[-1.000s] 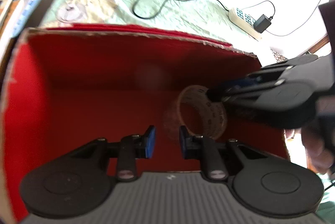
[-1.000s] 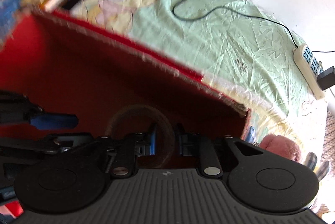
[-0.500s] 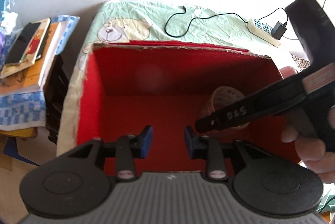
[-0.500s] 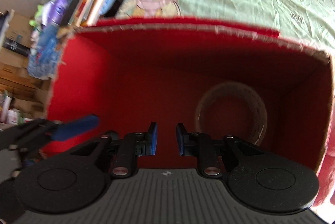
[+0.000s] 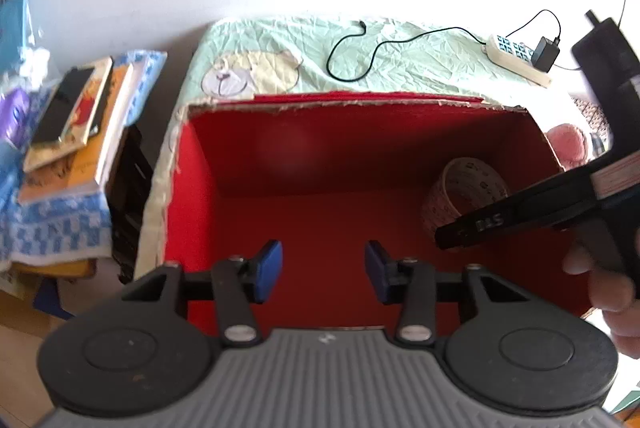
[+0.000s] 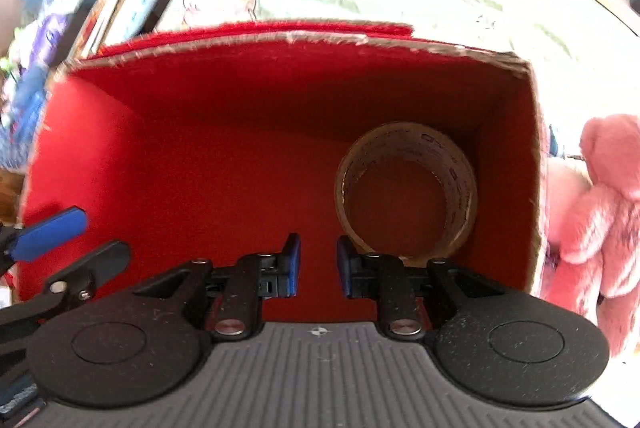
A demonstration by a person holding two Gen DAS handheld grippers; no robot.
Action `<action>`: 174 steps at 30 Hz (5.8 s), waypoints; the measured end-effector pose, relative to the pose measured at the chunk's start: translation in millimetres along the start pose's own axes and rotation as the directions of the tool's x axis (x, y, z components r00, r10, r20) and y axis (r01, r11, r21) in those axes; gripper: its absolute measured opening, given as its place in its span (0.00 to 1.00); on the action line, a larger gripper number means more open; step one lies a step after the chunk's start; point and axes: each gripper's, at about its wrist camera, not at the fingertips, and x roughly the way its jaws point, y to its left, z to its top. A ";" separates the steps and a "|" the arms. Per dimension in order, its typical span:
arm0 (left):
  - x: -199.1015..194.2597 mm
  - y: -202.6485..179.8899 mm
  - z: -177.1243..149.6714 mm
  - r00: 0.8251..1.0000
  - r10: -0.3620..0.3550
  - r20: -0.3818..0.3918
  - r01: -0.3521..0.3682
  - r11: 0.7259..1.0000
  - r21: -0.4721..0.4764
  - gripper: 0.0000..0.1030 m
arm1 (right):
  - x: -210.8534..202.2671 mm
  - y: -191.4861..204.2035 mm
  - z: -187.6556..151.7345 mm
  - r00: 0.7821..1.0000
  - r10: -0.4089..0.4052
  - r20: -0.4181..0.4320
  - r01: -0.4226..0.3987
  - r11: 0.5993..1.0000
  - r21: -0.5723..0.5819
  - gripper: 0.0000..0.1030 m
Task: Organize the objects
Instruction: 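Lower the tape roll into the red box and open the right gripper, then move the right gripper back to the objects beside the box, then grasp the brown pine cone with the right gripper, then carry the pine cone into the red box and open the right gripper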
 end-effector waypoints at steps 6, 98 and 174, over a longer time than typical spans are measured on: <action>-13.1 -21.8 2.3 0.998 0.057 0.037 -0.059 0.996 0.065 0.52 | -45.5 -13.8 -22.0 0.990 0.056 0.131 -0.059 0.998 0.018 0.22; -63.4 -135.4 -196.0 0.952 -0.286 -0.106 0.298 0.948 0.117 0.86 | 4.7 -104.8 -210.2 0.821 0.568 0.053 -0.546 0.756 0.363 0.43; -45.7 -139.5 -38.4 0.947 -0.268 0.178 0.247 0.960 0.130 0.46 | -123.8 -33.8 -45.3 0.953 0.243 0.178 -0.211 0.961 -0.181 0.38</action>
